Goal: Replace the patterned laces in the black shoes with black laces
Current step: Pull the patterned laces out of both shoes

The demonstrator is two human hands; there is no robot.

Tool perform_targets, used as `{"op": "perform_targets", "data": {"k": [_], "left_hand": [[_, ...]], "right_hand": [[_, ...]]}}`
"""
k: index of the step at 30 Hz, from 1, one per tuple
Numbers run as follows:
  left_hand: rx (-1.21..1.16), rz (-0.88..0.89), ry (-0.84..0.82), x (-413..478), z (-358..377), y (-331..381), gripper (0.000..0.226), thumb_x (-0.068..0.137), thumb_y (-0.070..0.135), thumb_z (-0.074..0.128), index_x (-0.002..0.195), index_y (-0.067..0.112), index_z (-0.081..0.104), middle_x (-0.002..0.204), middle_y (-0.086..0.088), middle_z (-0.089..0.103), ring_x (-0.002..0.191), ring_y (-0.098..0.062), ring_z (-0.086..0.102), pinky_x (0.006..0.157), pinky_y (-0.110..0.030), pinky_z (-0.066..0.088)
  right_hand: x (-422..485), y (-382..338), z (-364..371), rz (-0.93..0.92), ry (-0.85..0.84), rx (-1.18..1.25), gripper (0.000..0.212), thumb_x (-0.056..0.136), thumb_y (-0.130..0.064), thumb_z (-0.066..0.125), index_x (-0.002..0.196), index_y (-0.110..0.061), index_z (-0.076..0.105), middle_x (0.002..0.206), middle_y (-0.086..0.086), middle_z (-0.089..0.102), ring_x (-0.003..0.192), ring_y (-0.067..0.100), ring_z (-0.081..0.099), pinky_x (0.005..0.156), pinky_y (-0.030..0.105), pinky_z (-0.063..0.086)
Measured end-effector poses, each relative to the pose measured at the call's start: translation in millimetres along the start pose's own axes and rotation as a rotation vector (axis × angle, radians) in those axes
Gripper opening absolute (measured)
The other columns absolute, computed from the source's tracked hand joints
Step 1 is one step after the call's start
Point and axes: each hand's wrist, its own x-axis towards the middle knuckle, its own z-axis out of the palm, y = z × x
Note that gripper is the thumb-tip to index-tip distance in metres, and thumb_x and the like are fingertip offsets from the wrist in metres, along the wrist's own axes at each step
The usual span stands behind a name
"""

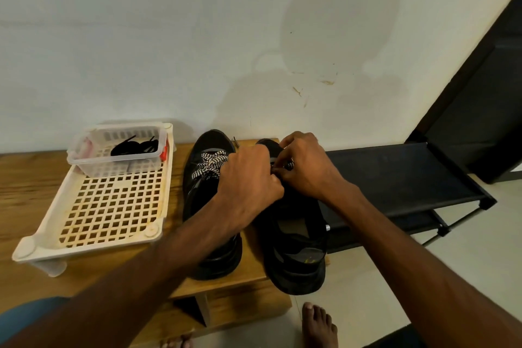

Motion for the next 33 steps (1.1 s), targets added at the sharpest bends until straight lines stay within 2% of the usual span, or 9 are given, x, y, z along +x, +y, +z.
{"op": "perform_targets", "data": {"k": [2,5,11,14,18,21,25,27,33], "left_hand": [[-0.05,-0.007,0.009,4,3,-2,0.024,0.084,0.027,0.073,0.094,0.013,0.057,0.086,0.0,0.058,0.087,-0.023,0.066,0.065,-0.029,0.044],[-0.121,-0.015,0.019,5,5,-6,0.051,0.081,0.019,0.078,0.124,0.006,0.053,0.105,-0.006,0.064,0.092,-0.023,0.066,0.068,-0.027,0.048],[-0.17,-0.026,0.04,8,6,-17,0.052,0.077,0.014,0.077,0.122,0.004,0.053,0.093,-0.004,0.063,0.08,-0.021,0.064,0.062,-0.028,0.048],[-0.166,-0.004,0.055,6,9,-15,0.045,0.081,0.016,0.075,0.12,0.008,0.055,0.088,-0.003,0.064,0.079,-0.02,0.066,0.065,-0.031,0.053],[-0.192,0.028,0.073,4,12,-14,0.043,0.086,0.023,0.075,0.123,0.013,0.055,0.092,-0.002,0.066,0.086,-0.02,0.068,0.077,-0.035,0.059],[-0.217,0.055,0.081,3,14,-18,0.048,0.086,0.024,0.077,0.126,0.014,0.053,0.091,-0.001,0.067,0.085,-0.018,0.068,0.079,-0.037,0.06],[-0.227,0.033,0.065,3,16,-20,0.047,0.083,0.028,0.077,0.124,0.015,0.058,0.093,-0.003,0.07,0.091,-0.021,0.069,0.088,-0.041,0.058],[-0.226,0.023,0.066,4,16,-19,0.045,0.083,0.03,0.077,0.122,0.015,0.06,0.093,-0.003,0.071,0.093,-0.021,0.069,0.092,-0.04,0.056],[-0.249,0.035,0.086,6,16,-22,0.043,0.082,0.029,0.078,0.119,0.015,0.062,0.091,-0.002,0.071,0.089,-0.019,0.069,0.089,-0.036,0.056]], "right_hand": [[0,1,-7,0.009,0.039,0.001,0.013,0.083,-0.027,0.08,0.093,-0.02,0.083,0.129,0.002,0.061,0.123,0.021,0.046,0.098,0.042,0.049],[1,4,-16,0.044,0.091,-0.024,0.008,0.082,-0.025,0.08,0.088,-0.023,0.084,0.131,-0.005,0.06,0.125,0.015,0.045,0.099,0.039,0.047],[-3,32,-37,0.306,0.388,0.171,0.004,0.08,-0.018,0.078,0.078,-0.018,0.081,0.12,-0.001,0.071,0.11,0.016,0.065,0.079,0.028,0.048],[-5,26,-27,0.306,0.268,0.206,0.002,0.083,-0.02,0.079,0.083,-0.019,0.08,0.113,0.0,0.075,0.107,0.015,0.069,0.079,0.022,0.046],[-7,1,-13,0.103,0.097,0.097,0.039,0.079,-0.031,0.085,0.116,-0.024,0.074,0.128,0.0,0.063,0.12,0.017,0.056,0.097,0.03,0.048],[-5,-14,-6,0.001,-0.001,-0.064,0.03,0.081,-0.03,0.084,0.11,-0.026,0.077,0.127,0.001,0.062,0.121,0.022,0.053,0.101,0.043,0.048],[1,-17,1,0.04,0.027,-0.114,0.013,0.088,-0.023,0.077,0.1,-0.019,0.08,0.122,0.004,0.066,0.117,0.023,0.055,0.096,0.039,0.046],[0,-18,3,0.044,0.017,-0.103,0.012,0.089,-0.022,0.075,0.099,-0.018,0.08,0.123,0.005,0.066,0.118,0.024,0.054,0.096,0.039,0.045],[-5,-19,0,0.017,0.014,-0.092,0.018,0.089,-0.024,0.075,0.106,-0.017,0.08,0.135,0.003,0.06,0.127,0.023,0.047,0.102,0.039,0.041]]}}
